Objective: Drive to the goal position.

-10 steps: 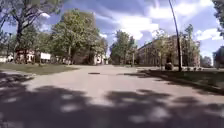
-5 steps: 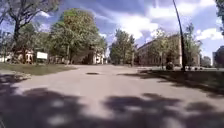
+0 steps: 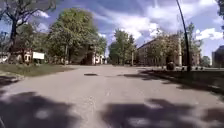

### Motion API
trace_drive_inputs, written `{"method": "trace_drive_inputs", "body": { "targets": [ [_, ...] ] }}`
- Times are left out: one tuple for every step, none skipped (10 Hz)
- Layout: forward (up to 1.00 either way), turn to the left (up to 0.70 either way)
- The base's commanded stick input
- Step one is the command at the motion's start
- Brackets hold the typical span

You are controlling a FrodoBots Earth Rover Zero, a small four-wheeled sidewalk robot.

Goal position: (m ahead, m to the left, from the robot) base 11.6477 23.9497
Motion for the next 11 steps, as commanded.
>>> {"method": "trace_drive_inputs", "body": {
  "targets": [
    [0.7, 0.06],
    [0.7, 0.06],
    [0.7, 0.06],
    [0.7, 0.06],
    [0.7, 0.06],
    [0.7, 0.06],
    [0.7, 0.06],
    [0.7, 0.06],
    [0.7, 0.06],
    [0.7, 0.06],
    [0.7, 0.06]
  ]
}}
